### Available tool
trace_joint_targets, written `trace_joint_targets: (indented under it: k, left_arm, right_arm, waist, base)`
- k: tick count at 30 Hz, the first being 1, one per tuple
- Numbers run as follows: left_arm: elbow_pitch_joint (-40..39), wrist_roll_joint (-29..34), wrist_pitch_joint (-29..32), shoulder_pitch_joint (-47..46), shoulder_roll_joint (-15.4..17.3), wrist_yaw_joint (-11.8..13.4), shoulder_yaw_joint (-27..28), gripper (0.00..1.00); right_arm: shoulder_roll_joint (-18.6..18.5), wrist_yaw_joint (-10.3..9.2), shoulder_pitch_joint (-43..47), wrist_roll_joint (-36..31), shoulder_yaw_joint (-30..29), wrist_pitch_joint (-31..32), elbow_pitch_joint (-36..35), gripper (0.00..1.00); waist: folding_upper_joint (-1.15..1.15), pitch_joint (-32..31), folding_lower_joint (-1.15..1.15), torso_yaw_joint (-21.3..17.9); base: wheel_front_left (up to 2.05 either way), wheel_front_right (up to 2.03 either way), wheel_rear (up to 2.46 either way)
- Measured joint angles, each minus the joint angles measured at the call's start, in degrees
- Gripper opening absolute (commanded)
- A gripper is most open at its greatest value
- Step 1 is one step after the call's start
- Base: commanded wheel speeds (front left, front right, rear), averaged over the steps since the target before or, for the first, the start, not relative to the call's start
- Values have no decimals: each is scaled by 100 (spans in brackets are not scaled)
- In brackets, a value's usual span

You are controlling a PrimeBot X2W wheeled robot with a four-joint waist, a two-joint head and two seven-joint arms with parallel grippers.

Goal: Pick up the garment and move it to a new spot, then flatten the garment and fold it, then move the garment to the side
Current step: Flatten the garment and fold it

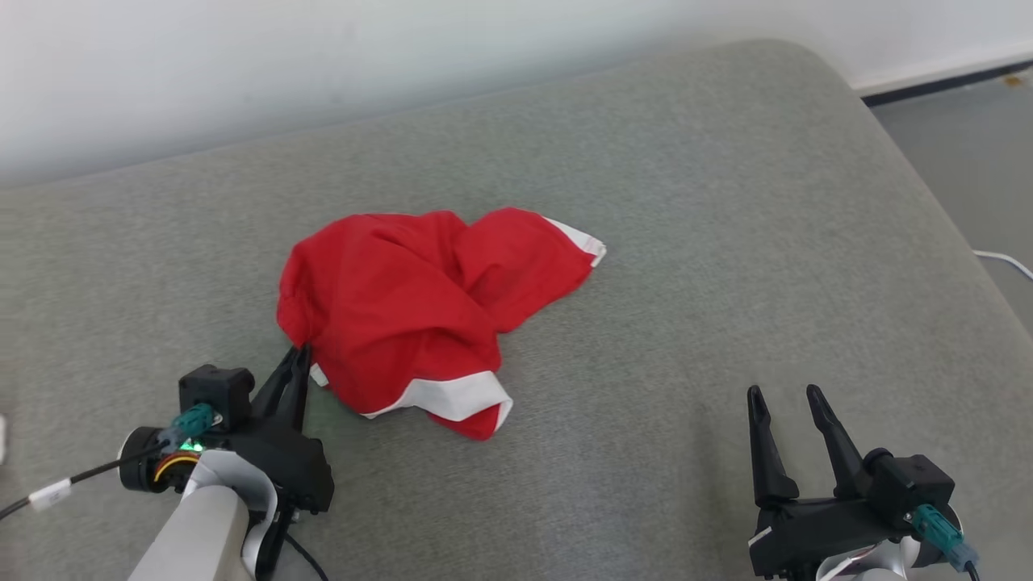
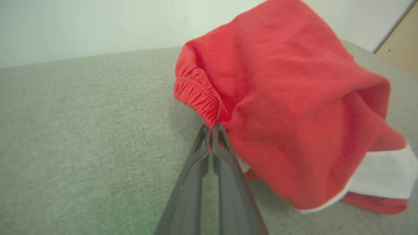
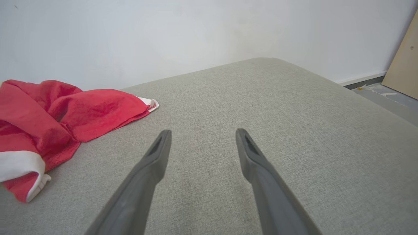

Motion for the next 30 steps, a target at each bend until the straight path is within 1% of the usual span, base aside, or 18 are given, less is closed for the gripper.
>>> trace_joint_targets:
  k: [4, 11, 13, 18, 21, 23, 27, 28, 29, 30]
  left_arm:
    - [-468, -45, -153, 264, 23, 90, 85, 0]
    - [-1727, -83, -164, 1079, 116, 367, 137, 0]
    - [-2191, -89, -77, 1422, 152, 532, 146, 0]
    - [-3221, -144, 377, 2381, 320, 856, 112, 0]
    - [-3700, -303, 577, 2889, 319, 950, 101, 0]
    - [-3794, -278, 678, 3134, 339, 1018, 18, 0]
    - [-3731, -378, 613, 3240, 303, 1007, 18, 0]
    - [-3648, -354, 468, 3215, 259, 1020, 7, 38]
    - [-3601, -268, 355, 3187, 244, 1037, 12, 85]
    - [-3556, -256, 241, 3138, 221, 1050, 34, 100]
  right_arm:
    - [2, 0, 50, -20, -3, 0, -15, 100]
    - [3, 0, 154, -20, -21, 0, -37, 100]
    - [1, 0, 186, -21, -47, 0, -41, 100]
    - [1, 0, 222, -35, -120, 0, -59, 100]
    - [2, 0, 248, -37, -149, 0, -59, 100]
    - [0, 0, 254, -46, -154, 0, -42, 100]
    - [2, 0, 243, -78, -114, 0, -11, 100]
    - [1, 0, 242, -86, -118, 0, -2, 100]
    - [1, 0, 243, -92, -124, 0, -1, 100]
    - [1, 0, 243, -100, -135, 0, 4, 100]
  waist:
    - [0, -103, 0, 234]
    - [0, -276, 0, 698]
    - [0, -321, -1, 818]
    - [-1, -403, -1, 1048]
    - [-1, -432, -1, 1136]
    - [-1, -445, -1, 1170]
    - [-1, -483, -1, 1184]
    - [-1, -508, -1, 1189]
    - [-1, -519, -1, 1196]
    - [-1, -529, -1, 1206]
  base:
    - [0, 0, 0]
    - [0, 0, 0]
    - [0, 0, 0]
    - [0, 0, 0]
    - [0, 0, 0]
    - [0, 0, 0]
    - [0, 0, 0]
    - [0, 0, 0]
    - [0, 0, 0]
    - [0, 0, 0]
